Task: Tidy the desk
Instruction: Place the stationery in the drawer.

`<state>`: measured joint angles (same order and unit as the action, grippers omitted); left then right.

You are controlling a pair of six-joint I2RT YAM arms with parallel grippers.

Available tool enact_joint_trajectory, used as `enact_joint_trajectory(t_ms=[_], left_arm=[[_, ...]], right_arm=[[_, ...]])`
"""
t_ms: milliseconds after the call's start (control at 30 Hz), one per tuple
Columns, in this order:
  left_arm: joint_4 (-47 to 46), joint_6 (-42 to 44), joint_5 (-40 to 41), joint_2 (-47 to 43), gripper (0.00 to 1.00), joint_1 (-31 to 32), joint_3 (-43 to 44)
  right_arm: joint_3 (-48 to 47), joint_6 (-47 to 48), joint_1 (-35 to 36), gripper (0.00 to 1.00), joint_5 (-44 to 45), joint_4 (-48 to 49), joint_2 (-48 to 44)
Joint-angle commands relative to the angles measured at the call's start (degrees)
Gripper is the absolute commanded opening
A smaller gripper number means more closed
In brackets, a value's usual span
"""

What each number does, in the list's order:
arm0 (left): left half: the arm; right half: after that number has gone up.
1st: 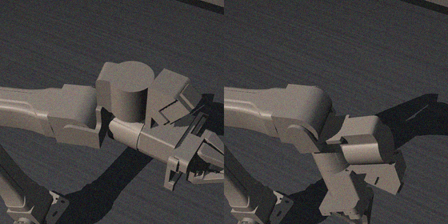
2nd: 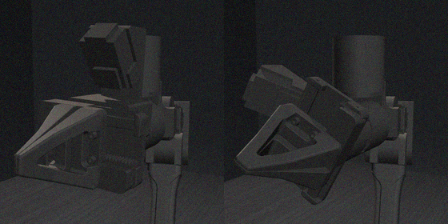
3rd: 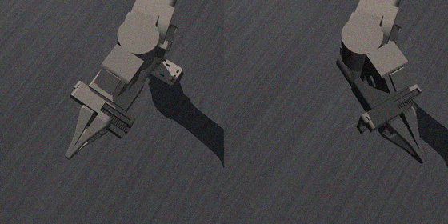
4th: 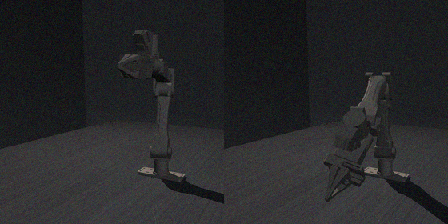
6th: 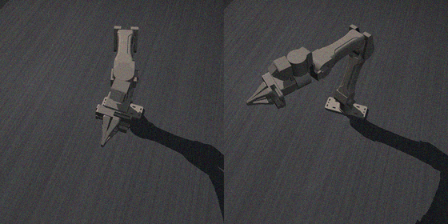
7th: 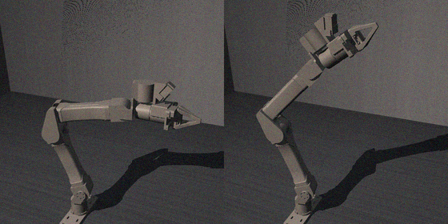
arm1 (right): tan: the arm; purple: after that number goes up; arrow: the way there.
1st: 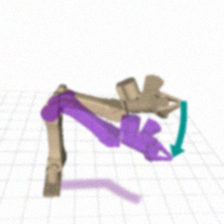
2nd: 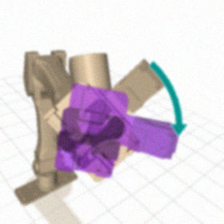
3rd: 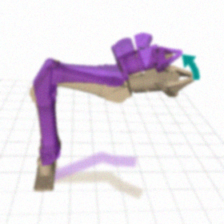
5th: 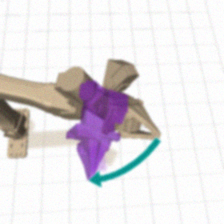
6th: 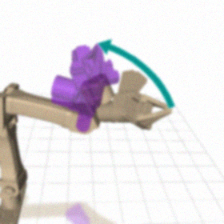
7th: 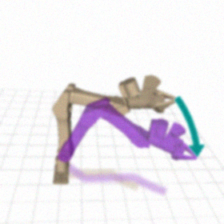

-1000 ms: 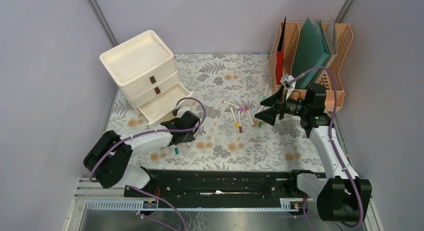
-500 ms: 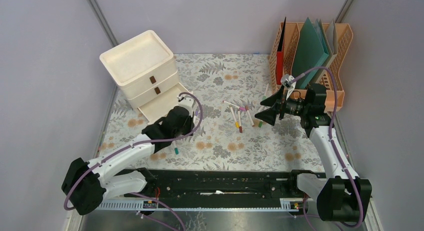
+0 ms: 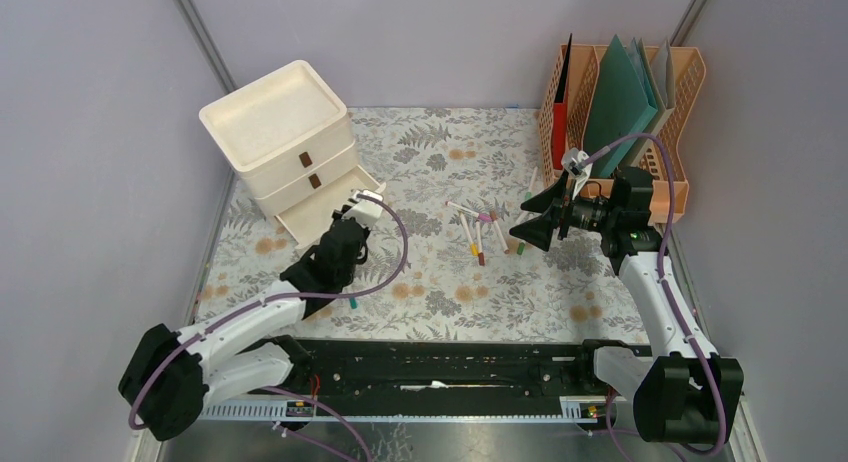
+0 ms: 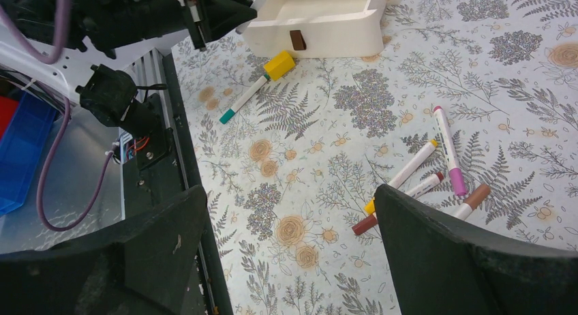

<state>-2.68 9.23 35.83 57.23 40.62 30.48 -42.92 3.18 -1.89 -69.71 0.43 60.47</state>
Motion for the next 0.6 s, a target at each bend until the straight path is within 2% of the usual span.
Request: enact_joint_trajectory(t_ms=[0, 233, 333, 400, 500, 533, 567], left_arm=[[-14.98, 10.82, 2.69, 3.96, 0.00, -4.88, -1.59], [-27.01, 11.11, 3.25, 15.55, 0.01, -12.59, -1.76], [-27.92, 11.76, 5.13, 22.11, 0.16, -13.86, 0.57], [-27.60, 11.74, 8.96, 26.13, 0.54, -13.90, 2.55], [-26.44, 10.74, 14.60, 29.18, 0.92, -13.42, 4.72], [-24.63, 9.94, 14.70, 28.99, 0.98, -13.01, 5.42], [-23.47, 9.30, 14.47, 28.24, 0.98, -12.64, 5.76]], right_arm=[[-2.04, 0.48, -0.31, 1.00, -1.04, 0.19, -1.02], [-1.96, 0.09, -0.31, 1.00, -1.39, 0.43, -0.95], [-1.91, -0.10, -0.36, 1.00, -1.49, 0.63, -1.12], [-1.92, -0.11, -0.40, 1.00, -1.52, 0.61, -1.32], [-1.92, -0.11, -0.44, 1.00, -1.56, 0.63, -1.32], [-1.92, -0.17, -0.41, 1.00, -1.53, 0.62, -1.32], [-1.91, -0.12, -0.40, 1.00, -1.63, 0.67, -1.24]])
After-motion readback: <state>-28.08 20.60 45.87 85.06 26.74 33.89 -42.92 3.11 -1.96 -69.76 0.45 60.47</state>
